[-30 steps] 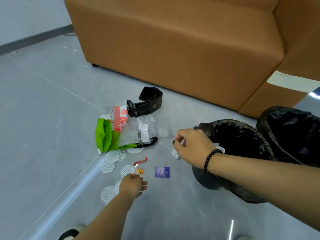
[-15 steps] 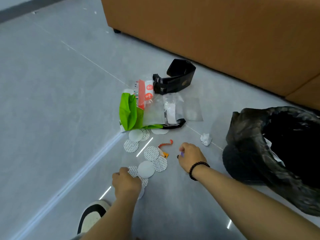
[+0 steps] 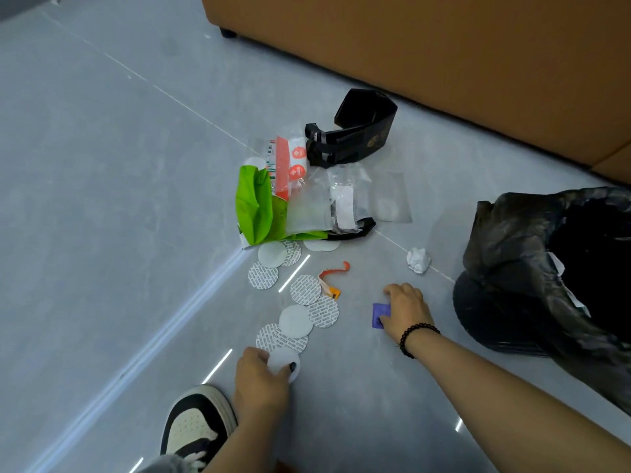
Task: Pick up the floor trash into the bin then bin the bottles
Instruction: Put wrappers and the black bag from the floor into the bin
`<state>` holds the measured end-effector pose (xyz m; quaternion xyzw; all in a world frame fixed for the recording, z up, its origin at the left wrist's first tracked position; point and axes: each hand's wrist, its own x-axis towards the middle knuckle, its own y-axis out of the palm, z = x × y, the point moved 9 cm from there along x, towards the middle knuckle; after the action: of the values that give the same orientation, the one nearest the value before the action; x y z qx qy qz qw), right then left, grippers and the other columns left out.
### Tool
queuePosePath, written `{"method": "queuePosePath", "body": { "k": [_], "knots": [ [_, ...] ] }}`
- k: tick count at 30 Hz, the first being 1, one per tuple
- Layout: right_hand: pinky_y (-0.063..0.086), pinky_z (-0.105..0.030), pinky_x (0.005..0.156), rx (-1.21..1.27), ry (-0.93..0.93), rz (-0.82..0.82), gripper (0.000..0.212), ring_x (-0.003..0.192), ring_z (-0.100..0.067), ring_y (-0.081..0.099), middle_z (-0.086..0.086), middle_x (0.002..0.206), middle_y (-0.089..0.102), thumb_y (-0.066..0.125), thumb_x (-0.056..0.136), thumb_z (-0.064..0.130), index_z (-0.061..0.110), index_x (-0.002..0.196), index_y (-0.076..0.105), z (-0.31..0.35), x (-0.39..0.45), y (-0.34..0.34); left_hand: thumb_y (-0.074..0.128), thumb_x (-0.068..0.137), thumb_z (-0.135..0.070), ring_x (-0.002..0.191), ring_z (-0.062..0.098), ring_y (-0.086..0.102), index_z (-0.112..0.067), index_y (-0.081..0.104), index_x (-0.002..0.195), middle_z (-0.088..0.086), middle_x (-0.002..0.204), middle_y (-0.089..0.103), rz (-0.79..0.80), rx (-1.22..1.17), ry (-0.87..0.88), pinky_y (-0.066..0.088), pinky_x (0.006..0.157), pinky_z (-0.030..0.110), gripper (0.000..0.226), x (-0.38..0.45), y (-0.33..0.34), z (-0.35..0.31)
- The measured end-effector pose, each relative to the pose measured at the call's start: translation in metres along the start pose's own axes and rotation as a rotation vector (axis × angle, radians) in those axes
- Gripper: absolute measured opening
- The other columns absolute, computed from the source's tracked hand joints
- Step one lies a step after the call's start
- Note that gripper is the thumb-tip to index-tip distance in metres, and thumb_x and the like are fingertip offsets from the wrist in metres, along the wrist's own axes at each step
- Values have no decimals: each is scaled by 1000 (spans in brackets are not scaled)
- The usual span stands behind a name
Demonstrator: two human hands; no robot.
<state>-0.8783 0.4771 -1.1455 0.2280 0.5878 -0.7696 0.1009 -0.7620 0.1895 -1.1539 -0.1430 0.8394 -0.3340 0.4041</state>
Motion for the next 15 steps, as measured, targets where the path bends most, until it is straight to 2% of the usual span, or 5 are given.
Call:
{"method": "queuePosePath", "body": {
  "k": [4, 7, 11, 13, 15],
  "knots": [
    [48, -34, 90, 46, 66, 64, 19, 109, -25, 49, -7, 116, 46, 63, 81, 9, 15, 99, 63, -11, -15, 6, 66, 85, -25, 63, 11, 47, -15, 52, 74, 0, 72, 57, 72, -78, 80, 34, 53, 23, 20, -13, 5, -23],
    [50, -34, 88, 74, 47, 136, 9, 102, -25, 56, -8, 114, 50, 62, 81, 11, 18, 85, 59, -8, -29, 6, 64, 88, -26, 69, 11, 50, -17, 56, 82, -1, 80, 58, 123, -115, 142, 34, 54, 18, 14, -22, 7, -43],
    [52, -27, 80, 182, -1, 104, 8, 94, -22, 61, -6, 102, 65, 58, 85, 12, 18, 79, 57, 8, -44, -29, 59, 93, -29, 81, 21, 62, -13, 60, 100, 3, 93, 62, 186, -183, 209, 41, 56, 22, 17, -38, 2, -76],
    [51, -26, 79, 242, -25, 42, 13, 92, -21, 61, -5, 99, 65, 58, 84, 15, 22, 74, 55, 18, -52, -60, 55, 95, -29, 68, 14, 69, -13, 58, 100, 5, 91, 66, 213, -209, 245, 42, 50, 18, 16, -50, -3, -97],
    [50, -25, 77, 285, -70, -15, 16, 89, -20, 60, -4, 97, 66, 59, 83, 16, 24, 71, 52, 25, -65, -96, 54, 95, -28, 50, 4, 65, -14, 57, 97, 9, 89, 68, 229, -219, 310, 38, 42, 16, 15, -65, -10, -121]
  ]
}}
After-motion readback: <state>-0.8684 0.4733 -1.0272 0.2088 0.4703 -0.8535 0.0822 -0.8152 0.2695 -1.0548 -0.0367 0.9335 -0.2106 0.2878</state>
